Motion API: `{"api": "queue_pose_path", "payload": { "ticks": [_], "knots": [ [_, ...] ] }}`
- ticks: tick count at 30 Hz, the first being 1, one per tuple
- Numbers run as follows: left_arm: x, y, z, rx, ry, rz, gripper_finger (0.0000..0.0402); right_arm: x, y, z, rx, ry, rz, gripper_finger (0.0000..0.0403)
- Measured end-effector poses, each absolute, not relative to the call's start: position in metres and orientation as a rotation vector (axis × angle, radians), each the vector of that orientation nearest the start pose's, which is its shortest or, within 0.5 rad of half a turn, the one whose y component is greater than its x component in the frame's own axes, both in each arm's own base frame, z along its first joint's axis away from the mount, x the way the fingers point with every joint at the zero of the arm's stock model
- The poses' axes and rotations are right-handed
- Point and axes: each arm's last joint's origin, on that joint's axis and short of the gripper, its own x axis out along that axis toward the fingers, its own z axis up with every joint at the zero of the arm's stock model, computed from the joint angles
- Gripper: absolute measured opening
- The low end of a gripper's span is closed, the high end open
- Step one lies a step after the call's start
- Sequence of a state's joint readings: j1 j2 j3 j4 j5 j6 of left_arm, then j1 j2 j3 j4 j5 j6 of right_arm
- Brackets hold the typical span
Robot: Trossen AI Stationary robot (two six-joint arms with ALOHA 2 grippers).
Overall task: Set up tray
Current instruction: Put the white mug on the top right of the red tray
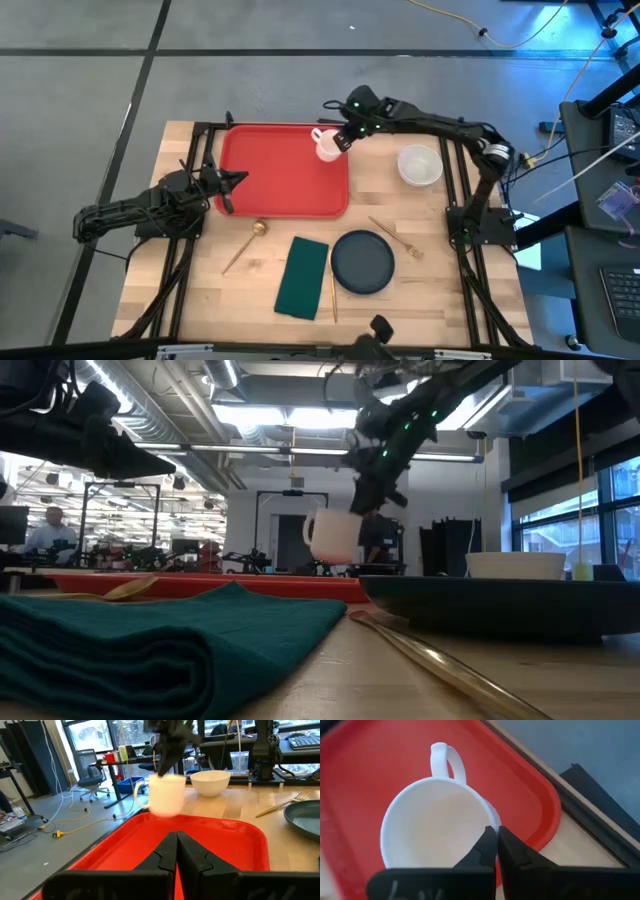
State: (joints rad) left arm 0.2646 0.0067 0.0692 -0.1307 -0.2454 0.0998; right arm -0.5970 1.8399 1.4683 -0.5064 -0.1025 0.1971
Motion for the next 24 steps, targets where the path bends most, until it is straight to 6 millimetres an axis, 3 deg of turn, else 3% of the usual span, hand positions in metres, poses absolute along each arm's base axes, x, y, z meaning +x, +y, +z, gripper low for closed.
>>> {"api": "queue_pose_path", "payload": {
  "ticks": [11, 24],
  "knots": [
    [0.087, 0.031, 0.174, 0.09, 0.093, 0.505, 0.0004, 0.35, -0.27, 0.217, 0.551, 0.816, -0.497, 0.0],
    [0.087, 0.031, 0.174, 0.09, 0.093, 0.506, 0.0004, 0.34, -0.279, 0.212, 0.52, 0.878, -0.565, 0.0]
  ]
}}
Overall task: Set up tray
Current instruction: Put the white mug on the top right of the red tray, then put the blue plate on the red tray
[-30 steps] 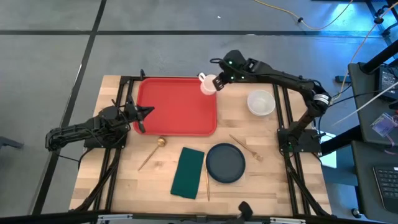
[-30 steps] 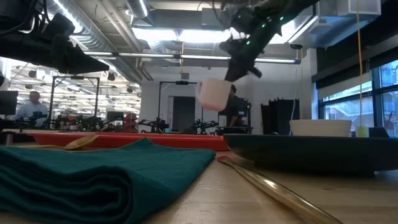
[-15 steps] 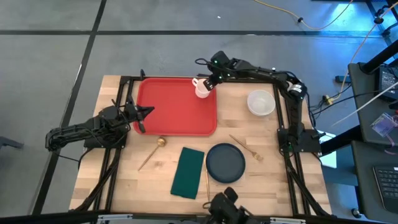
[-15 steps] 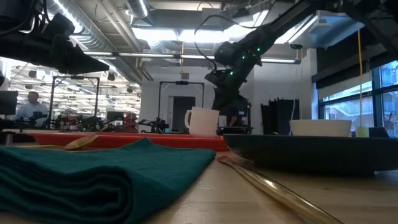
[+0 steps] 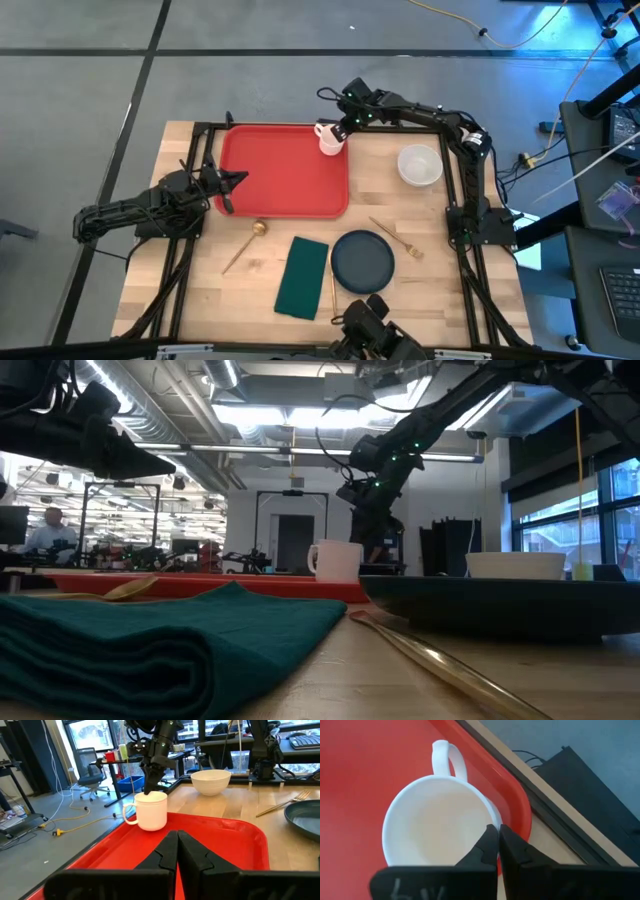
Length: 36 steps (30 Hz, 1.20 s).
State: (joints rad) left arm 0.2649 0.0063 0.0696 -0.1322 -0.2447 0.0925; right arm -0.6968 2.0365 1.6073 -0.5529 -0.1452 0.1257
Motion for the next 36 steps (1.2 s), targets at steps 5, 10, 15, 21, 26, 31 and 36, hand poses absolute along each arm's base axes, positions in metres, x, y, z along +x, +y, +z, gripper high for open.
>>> {"api": "queue_pose_path", "payload": {
  "ticks": [5, 10, 15, 21, 26, 31, 36],
  "knots": [
    [0.087, 0.031, 0.174, 0.09, 0.094, 0.505, 0.0004, 0.34, -0.278, 0.212, 0.53, 0.877, -0.542, 0.0],
    [0.087, 0.031, 0.174, 0.09, 0.094, 0.505, 0.0004, 0.34, -0.278, 0.212, 0.538, 0.875, -0.539, 0.0001],
    [0.087, 0.031, 0.174, 0.089, 0.093, 0.504, 0.0004, 0.34, -0.278, 0.212, 0.534, 0.875, -0.537, 0.0002],
    [0.087, 0.031, 0.174, 0.089, 0.094, 0.504, 0.0004, 0.34, -0.278, 0.212, 0.501, 0.883, -0.517, 0.0013],
    [0.087, 0.031, 0.174, 0.089, 0.094, 0.503, 0.0004, 0.341, -0.278, 0.212, 0.505, 0.875, -0.52, 0.0048],
    [0.087, 0.031, 0.174, 0.089, 0.094, 0.503, 0.0004, 0.342, -0.279, 0.213, 0.502, 0.855, -0.523, 0.0078],
    [0.087, 0.031, 0.174, 0.089, 0.094, 0.503, 0.0004, 0.34, -0.278, 0.224, 0.504, 0.818, -0.532, 0.0087]
  ]
}}
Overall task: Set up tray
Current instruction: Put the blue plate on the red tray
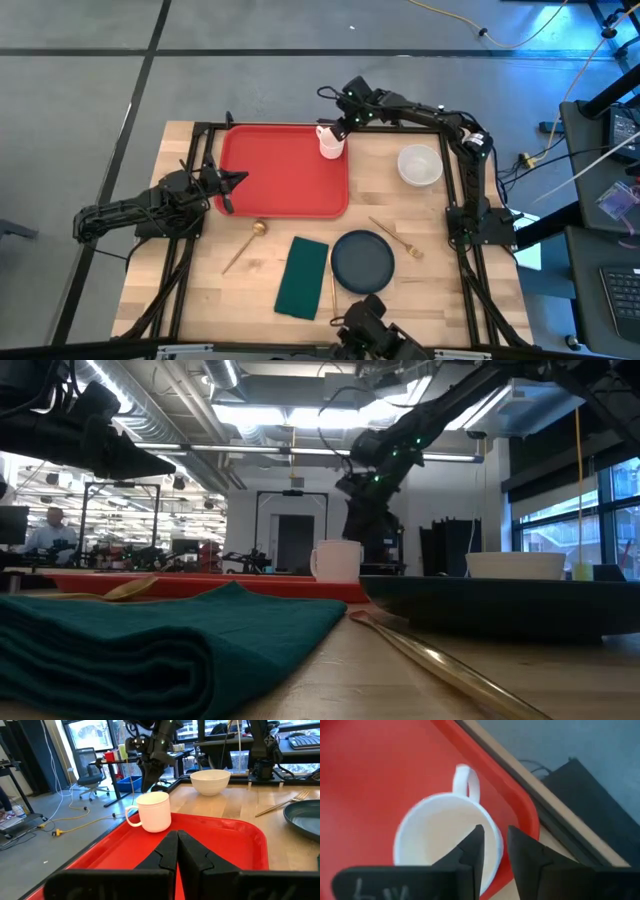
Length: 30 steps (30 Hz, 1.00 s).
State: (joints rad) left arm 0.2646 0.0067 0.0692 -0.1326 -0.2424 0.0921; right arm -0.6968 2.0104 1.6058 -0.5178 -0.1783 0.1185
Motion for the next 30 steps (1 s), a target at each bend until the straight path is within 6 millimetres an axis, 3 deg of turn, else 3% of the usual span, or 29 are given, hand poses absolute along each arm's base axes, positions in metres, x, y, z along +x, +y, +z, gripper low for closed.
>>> {"api": "queue_pose_path", "payload": {
  "ticks": [7, 10, 13, 17, 21, 30],
  "knots": [
    [0.087, 0.031, 0.174, 0.09, 0.094, 0.506, 0.0004, 0.33, -0.255, 0.283, 0.388, 0.709, -0.492, 0.0087],
    [0.087, 0.031, 0.174, 0.089, 0.094, 0.505, 0.0004, 0.328, -0.231, 0.304, 0.332, 0.714, -0.41, 0.0087],
    [0.087, 0.031, 0.174, 0.089, 0.095, 0.506, 0.0004, 0.329, -0.2, 0.31, 0.314, 0.795, -0.268, 0.0087],
    [0.087, 0.031, 0.174, 0.09, 0.097, 0.506, 0.0004, 0.332, -0.151, 0.295, 0.33, 1.003, -0.124, 0.0087],
    [0.087, 0.031, 0.174, 0.09, 0.097, 0.505, 0.0004, 0.335, -0.106, 0.264, 0.349, 1.181, -0.063, 0.0087],
    [0.087, 0.031, 0.174, 0.09, 0.097, 0.506, 0.0004, 0.32, -0.037, 0.19, 0.255, 1.403, 0.02, 0.0087]
  ]
}}
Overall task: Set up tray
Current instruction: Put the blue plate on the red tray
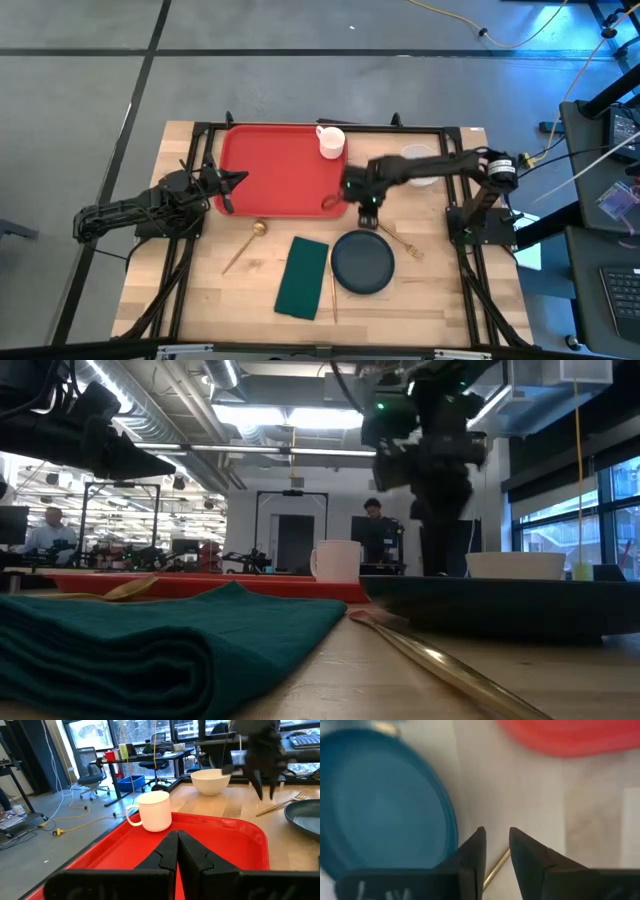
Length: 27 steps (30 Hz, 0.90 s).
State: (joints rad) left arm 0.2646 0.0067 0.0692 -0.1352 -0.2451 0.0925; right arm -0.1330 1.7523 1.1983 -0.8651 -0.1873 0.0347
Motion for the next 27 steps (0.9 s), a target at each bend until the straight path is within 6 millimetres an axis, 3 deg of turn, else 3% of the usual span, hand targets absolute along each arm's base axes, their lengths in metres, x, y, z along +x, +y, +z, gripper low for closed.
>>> {"api": "queue_pose_path", "payload": {
  "ticks": [3, 7, 18, 27],
  "knots": [
    [0.087, 0.031, 0.174, 0.09, 0.096, 0.506, 0.0004, 0.314, -0.022, 0.172, 0.213, 1.422, 0.02, 0.0087],
    [0.087, 0.031, 0.174, 0.09, 0.096, 0.506, 0.0004, 0.311, -0.01, 0.164, 0.232, 1.428, 0.006, 0.0087],
    [0.087, 0.031, 0.174, 0.089, 0.096, 0.506, 0.0004, 0.322, -0.003, 0.179, 0.191, 1.383, -0.061, 0.0087],
    [0.087, 0.031, 0.174, 0.089, 0.096, 0.506, 0.0004, 0.324, 0.007, 0.178, 0.218, 1.349, 0.064, 0.0087]
  ]
}}
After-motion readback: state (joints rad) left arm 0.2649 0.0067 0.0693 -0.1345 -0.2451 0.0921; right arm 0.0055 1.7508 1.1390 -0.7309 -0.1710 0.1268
